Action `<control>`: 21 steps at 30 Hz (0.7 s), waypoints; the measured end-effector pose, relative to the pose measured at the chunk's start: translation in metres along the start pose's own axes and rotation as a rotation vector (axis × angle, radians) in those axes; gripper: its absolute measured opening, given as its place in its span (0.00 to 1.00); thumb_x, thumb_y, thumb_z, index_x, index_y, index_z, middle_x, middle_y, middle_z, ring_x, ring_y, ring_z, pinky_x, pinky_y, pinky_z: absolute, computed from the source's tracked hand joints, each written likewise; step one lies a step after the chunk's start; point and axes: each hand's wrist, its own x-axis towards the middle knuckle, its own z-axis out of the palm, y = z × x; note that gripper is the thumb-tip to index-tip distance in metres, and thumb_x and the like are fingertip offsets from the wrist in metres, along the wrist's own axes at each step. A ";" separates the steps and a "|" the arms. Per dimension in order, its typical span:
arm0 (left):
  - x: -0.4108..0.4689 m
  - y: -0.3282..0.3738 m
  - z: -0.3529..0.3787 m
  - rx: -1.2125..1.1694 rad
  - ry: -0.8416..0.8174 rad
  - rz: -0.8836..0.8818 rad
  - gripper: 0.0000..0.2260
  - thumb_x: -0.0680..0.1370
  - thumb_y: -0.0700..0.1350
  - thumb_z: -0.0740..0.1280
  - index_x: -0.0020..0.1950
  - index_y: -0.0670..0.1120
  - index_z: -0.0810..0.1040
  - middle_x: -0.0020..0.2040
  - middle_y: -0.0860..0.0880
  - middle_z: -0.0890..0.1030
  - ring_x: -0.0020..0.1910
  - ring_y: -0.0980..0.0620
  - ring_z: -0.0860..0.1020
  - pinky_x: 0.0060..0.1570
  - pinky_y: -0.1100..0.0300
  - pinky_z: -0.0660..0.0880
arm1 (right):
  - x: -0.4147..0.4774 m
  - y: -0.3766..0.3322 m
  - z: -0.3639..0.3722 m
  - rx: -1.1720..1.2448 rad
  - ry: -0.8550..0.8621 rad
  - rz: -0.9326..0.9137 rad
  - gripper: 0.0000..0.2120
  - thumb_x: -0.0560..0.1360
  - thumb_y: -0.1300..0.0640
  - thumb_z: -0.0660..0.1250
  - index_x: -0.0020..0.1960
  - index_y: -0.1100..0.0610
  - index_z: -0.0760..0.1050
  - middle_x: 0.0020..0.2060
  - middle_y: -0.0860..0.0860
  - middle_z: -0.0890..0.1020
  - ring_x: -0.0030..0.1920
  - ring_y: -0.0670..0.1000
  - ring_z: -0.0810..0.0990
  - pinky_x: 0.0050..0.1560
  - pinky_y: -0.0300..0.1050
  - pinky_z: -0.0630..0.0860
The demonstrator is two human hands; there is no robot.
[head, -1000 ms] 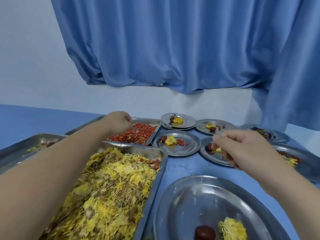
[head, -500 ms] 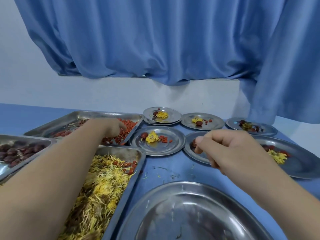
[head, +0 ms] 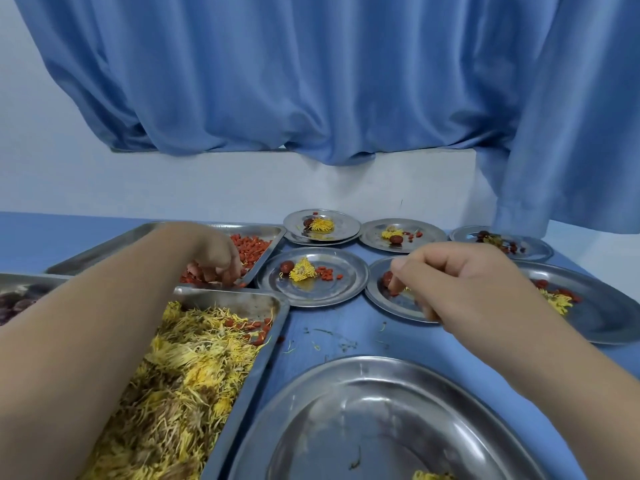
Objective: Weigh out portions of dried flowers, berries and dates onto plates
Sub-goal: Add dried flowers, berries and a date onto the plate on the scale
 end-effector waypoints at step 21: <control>0.008 0.005 0.012 0.041 -0.059 -0.037 0.13 0.75 0.35 0.68 0.55 0.50 0.81 0.50 0.47 0.80 0.50 0.45 0.81 0.46 0.54 0.81 | 0.000 0.001 0.002 -0.019 0.000 -0.034 0.15 0.74 0.49 0.66 0.33 0.55 0.79 0.20 0.46 0.66 0.22 0.42 0.63 0.24 0.30 0.63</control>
